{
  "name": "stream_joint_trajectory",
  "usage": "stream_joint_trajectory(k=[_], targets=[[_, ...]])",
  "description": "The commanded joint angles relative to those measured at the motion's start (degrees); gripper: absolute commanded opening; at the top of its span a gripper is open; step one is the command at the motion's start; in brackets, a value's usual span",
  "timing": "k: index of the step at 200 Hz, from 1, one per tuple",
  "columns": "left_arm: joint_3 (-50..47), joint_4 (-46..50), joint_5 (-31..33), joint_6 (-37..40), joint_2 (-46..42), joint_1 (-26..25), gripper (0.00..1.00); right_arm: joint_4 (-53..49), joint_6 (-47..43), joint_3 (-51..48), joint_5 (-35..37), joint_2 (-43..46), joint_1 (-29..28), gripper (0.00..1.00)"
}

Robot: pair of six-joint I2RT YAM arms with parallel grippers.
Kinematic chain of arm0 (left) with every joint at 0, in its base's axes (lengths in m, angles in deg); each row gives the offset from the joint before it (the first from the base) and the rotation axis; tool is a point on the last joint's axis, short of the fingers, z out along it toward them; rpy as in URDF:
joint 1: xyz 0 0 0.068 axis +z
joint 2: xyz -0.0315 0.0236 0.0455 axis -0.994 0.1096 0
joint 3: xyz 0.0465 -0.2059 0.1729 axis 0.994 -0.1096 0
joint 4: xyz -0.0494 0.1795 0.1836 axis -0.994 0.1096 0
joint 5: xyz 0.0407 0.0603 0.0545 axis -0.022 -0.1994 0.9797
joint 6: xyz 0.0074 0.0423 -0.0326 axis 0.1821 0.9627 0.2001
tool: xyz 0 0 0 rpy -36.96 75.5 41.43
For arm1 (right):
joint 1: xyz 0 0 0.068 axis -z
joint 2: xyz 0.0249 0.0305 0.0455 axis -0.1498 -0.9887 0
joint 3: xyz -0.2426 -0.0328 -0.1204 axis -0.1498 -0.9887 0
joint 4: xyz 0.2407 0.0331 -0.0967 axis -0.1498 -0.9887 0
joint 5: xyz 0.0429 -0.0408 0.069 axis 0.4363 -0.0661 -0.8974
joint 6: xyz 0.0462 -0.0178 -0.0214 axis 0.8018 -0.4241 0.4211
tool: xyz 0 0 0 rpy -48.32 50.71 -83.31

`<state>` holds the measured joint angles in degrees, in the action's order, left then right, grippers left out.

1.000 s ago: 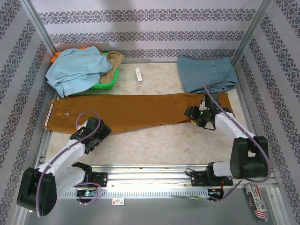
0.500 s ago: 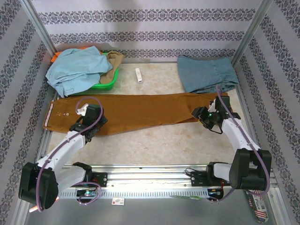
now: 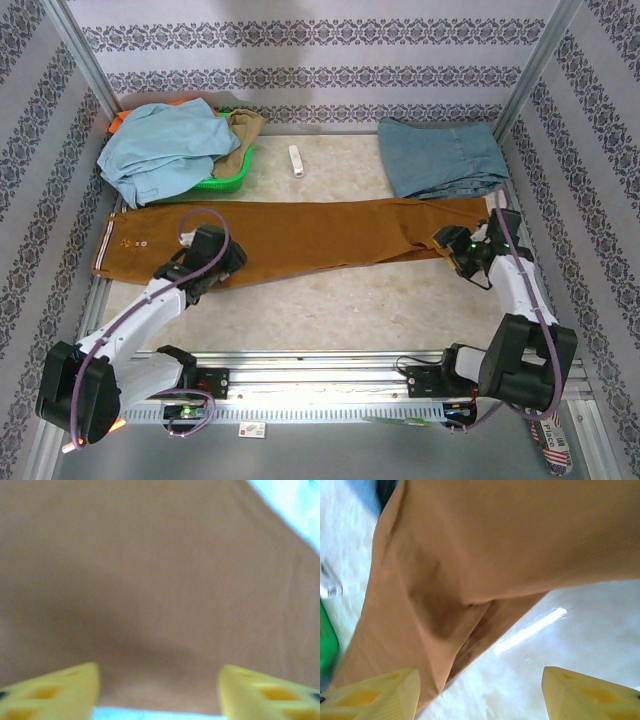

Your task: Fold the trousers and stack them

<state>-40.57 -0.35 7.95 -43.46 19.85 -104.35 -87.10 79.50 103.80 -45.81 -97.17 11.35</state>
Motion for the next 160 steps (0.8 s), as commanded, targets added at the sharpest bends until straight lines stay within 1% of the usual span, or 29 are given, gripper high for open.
stream_joint_trajectory(k=[1, 6, 9, 12, 30, 45, 56, 63, 74, 96, 104, 119, 137, 146, 160], targets=[[-3.81, -0.33, -0.37, -5.47, -2.21, -2.25, 0.93, 3.24, 5.35, -0.63, -1.27, -1.50, 3.39, 0.66], [-4.51, -1.33, -0.22, -5.73, -2.22, -2.34, 0.94, 3.59, 6.05, -0.33, -0.59, -2.02, 3.72, 0.68], [-4.87, -1.83, 0.13, -5.81, -2.11, -2.30, 0.99, 4.05, 6.42, -0.24, -0.22, -2.31, 3.99, 0.68], [-5.18, -2.19, 0.50, -5.94, -1.94, -2.27, 1.00, 4.34, 6.81, -0.15, -0.03, -2.78, 4.21, 0.69], [-6.11, -5.45, 2.50, -6.12, 0.38, -2.21, 1.00, 5.99, 8.79, 1.21, -0.90, -6.05, 6.03, 0.69], [-5.70, -7.74, 4.07, -6.49, 3.91, -2.12, 1.00, 5.42, 9.36, 2.93, 0.31, -9.37, 7.68, 0.68], [-5.37, -9.61, 4.81, -6.49, 6.54, -2.00, 1.00, 5.69, 10.50, 3.31, -1.82, -11.88, 9.81, 0.68], [-5.51, -11.70, 4.69, -6.11, 8.26, -1.76, 1.00, 6.38, 11.39, 3.14, -2.99, -13.20, 10.91, 0.67], [-5.28, -13.97, 3.76, -5.96, 10.91, -0.86, 1.00, 7.04, 12.25, 2.73, -2.49, -14.48, 12.20, 0.67], [-5.25, -18.30, 1.13, -5.57, 15.22, 1.13, 1.00, 7.54, 12.92, 2.42, -2.70, -17.08, 13.25, 0.67], [-5.30, -19.51, 0.57, -5.43, 16.33, 1.64, 0.98, 7.65, 13.10, 2.32, -2.45, -17.66, 13.28, 0.67], [-5.25, -21.13, 0.01, -4.96, 17.78, 2.60, 0.85, 9.24, 13.89, 1.97, -2.70, -19.06, 13.22, 0.66], [-4.98, -22.39, -1.08, -3.97, 18.68, 3.86, 0.64, 10.00, 14.13, 3.35, -3.44, -21.73, 13.28, 0.59], [-4.67, -22.13, -1.16, -3.39, 18.59, 4.48, 0.51, 10.61, 14.36, 3.98, -3.75, -22.70, 13.16, 0.53], [-3.97, -21.27, -1.02, -2.04, 18.10, 5.54, 0.31, 11.32, 14.46, 4.69, -3.13, -23.11, 13.17, 0.37]])
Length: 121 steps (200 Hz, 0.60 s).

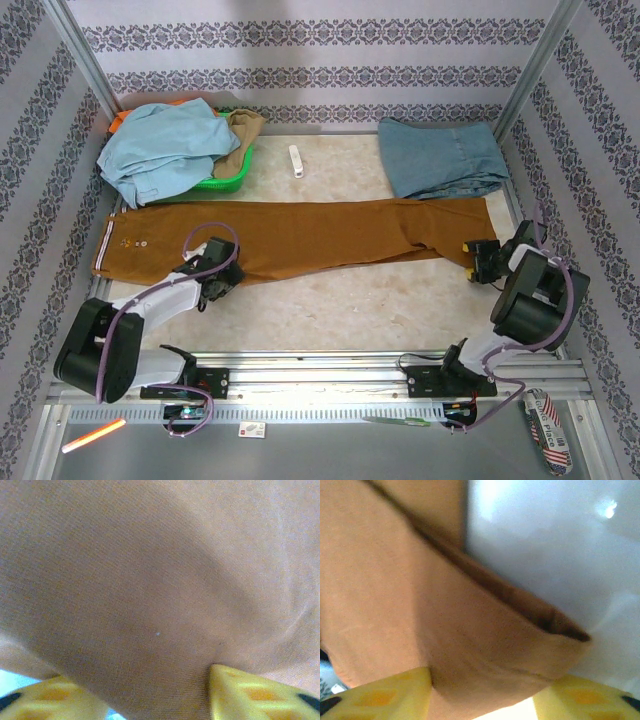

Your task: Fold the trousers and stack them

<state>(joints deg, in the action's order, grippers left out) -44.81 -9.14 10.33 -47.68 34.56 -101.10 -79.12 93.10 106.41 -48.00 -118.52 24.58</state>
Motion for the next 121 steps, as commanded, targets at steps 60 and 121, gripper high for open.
stream_joint_trajectory(k=[60, 121], targets=[[3.01, -10.20, -7.59, 7.17, 1.20, 8.05, 0.00, 1.15, 0.02, 6.88, 1.82, 1.68, -0.48, 0.00], [5.05, -6.96, -10.54, 9.74, -1.61, 12.63, 0.00, -5.25, -3.73, 18.12, 3.39, 2.52, -0.67, 0.03]])
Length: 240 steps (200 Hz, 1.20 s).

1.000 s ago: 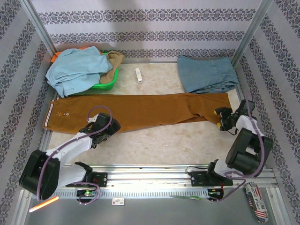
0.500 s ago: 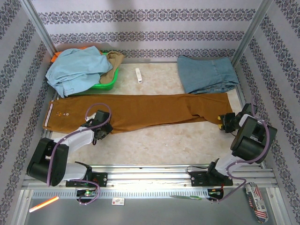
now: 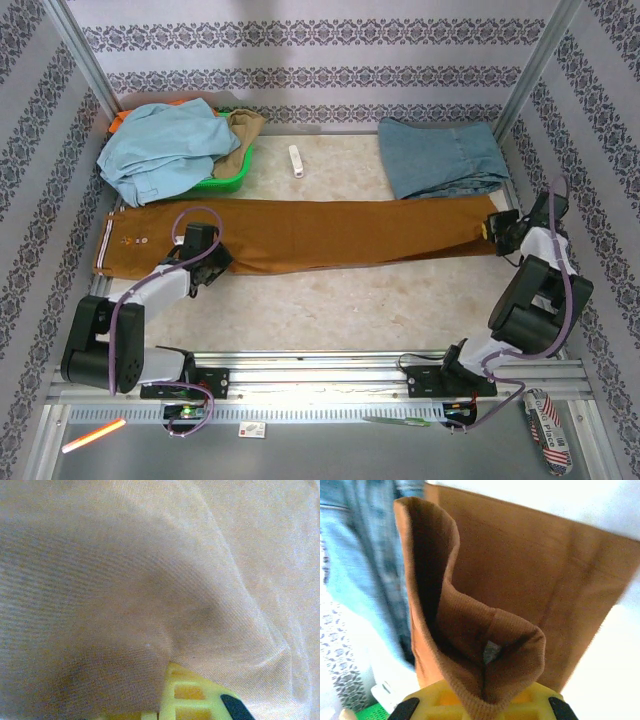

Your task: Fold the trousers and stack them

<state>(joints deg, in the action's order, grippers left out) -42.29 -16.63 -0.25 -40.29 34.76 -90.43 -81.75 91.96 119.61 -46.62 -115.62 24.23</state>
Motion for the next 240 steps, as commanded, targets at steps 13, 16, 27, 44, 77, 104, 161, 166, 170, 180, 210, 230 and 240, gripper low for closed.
stream_joint_trajectory(k=[13, 16, 27, 44, 77, 104, 161, 166, 170, 180, 210, 230, 240], targets=[[2.76, 0.65, -0.40, 2.47, -2.04, 2.13, 0.00, -3.57, -3.26, 7.07, 2.29, -1.89, -0.42, 0.06], [2.88, 0.63, -0.57, 2.47, -2.05, 2.09, 0.00, -3.85, -3.46, 7.37, 2.31, -2.41, -0.41, 0.07], [2.77, 0.31, -1.49, 2.26, -1.64, 2.19, 0.00, -4.45, -4.15, 7.65, 2.62, -3.38, -0.49, 0.11], [1.71, -0.90, -2.83, 1.72, -1.15, 2.12, 0.00, -2.55, -4.29, 4.49, 3.34, -3.36, -0.41, 0.17], [-0.94, -2.51, -4.97, 0.89, -0.21, 2.06, 0.00, -2.05, -4.16, -0.20, 4.23, -5.71, -0.08, 0.51], [-2.96, -2.07, -5.97, 1.01, -0.91, 2.07, 0.00, -1.32, -4.86, -3.70, 3.03, -3.44, -1.50, 0.56], [-5.65, 1.78, -5.53, 2.04, -5.37, 2.08, 0.00, -3.54, -5.71, -5.10, 10.14, 9.73, -20.59, 0.57], [-5.81, 2.36, -5.43, 2.31, -5.88, 2.07, 0.00, -3.26, -5.67, -4.17, 10.99, 8.95, -23.39, 0.55], [-5.88, 2.79, -5.28, 2.42, -6.29, 2.11, 0.00, -3.22, -5.94, -3.32, 11.67, 7.99, -25.54, 0.53], [-6.02, 4.05, -4.97, 2.62, -7.27, 2.06, 0.00, -3.91, -6.43, 0.15, 13.39, 4.30, -30.48, 0.43], [-6.39, 6.55, -4.72, 2.67, -10.18, 2.01, 0.00, -7.50, -10.31, 11.81, 11.17, -11.32, -40.20, 0.00], [-7.01, 7.82, -5.02, 2.19, -12.46, 1.85, 0.00, -14.37, -14.79, 18.24, 12.21, -19.66, -42.96, 0.00], [-7.69, 8.51, -5.17, 2.04, -13.75, 1.81, 0.00, -17.07, -16.26, 19.28, 12.69, -22.09, -43.04, 0.00]])
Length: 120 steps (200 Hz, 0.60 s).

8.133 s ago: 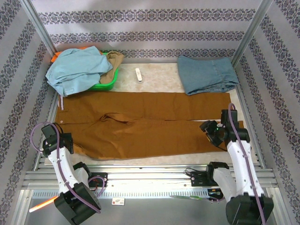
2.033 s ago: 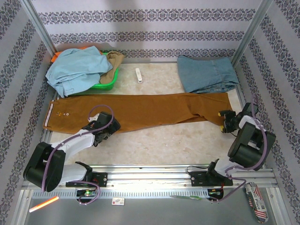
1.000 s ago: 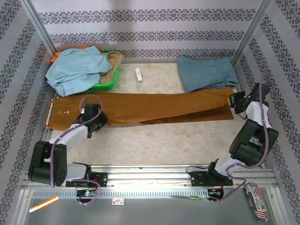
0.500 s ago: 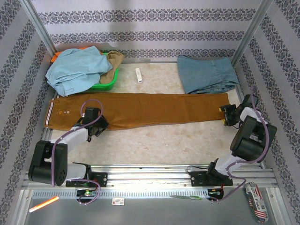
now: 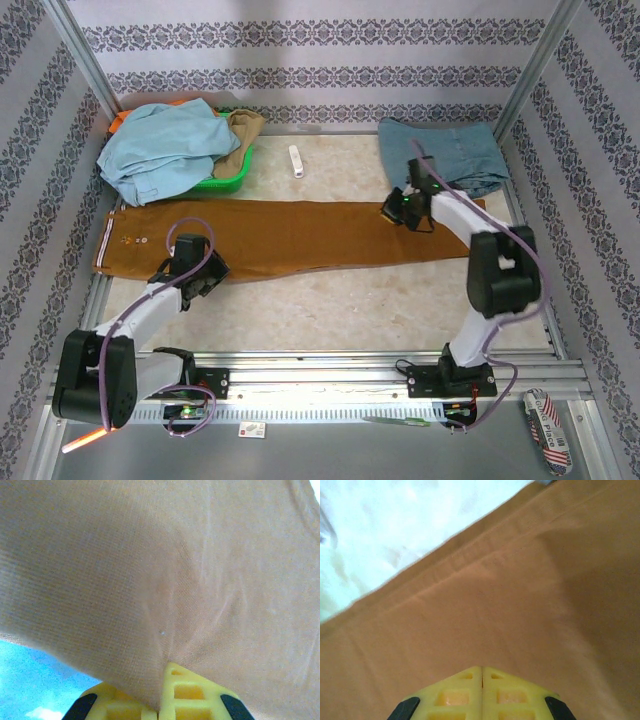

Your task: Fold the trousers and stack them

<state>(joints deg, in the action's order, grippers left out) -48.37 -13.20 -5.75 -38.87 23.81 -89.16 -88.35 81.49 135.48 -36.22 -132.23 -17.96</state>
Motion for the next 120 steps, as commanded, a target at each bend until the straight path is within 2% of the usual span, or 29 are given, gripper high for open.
stream_joint_trajectory(k=[1, 22, 38, 68, 92, 99, 108, 120], targets=[[-1.64, 5.14, 0.38, 0.57, -2.99, 0.54, 0.00, -10.71, -5.90, 3.43, 2.33, -5.56, -0.81, 0.00], [-2.89, 7.64, 0.09, 0.76, -6.01, 0.56, 0.00, -11.46, -6.72, 0.10, 2.53, -6.20, 0.71, 0.00], [-4.04, 9.15, -0.71, 0.61, -8.58, 0.53, 0.00, -9.42, -6.27, -4.46, 0.12, -3.31, 3.04, 0.00], [-4.47, 13.06, -1.50, 1.03, -13.24, 0.55, 0.00, -6.95, -5.74, -11.59, -5.94, 0.48, 9.69, 0.00], [-4.81, 13.90, -3.57, 1.05, -14.83, 0.53, 0.00, -7.52, -7.18, -15.98, -6.04, 4.33, 13.99, 0.00], [-4.90, 13.79, -4.32, 1.13, -14.72, 0.53, 0.06, -6.72, -7.33, -17.33, -7.99, 5.11, 15.23, 0.00], [-4.67, 14.44, -4.55, 1.26, -14.74, 0.53, 0.28, -6.80, -7.78, -17.86, -8.61, 6.18, 15.92, 0.01], [-3.90, 15.33, -5.68, 1.84, -15.12, 0.54, 0.45, -7.19, -8.21, -17.63, -8.12, 7.58, 15.74, 0.03]])
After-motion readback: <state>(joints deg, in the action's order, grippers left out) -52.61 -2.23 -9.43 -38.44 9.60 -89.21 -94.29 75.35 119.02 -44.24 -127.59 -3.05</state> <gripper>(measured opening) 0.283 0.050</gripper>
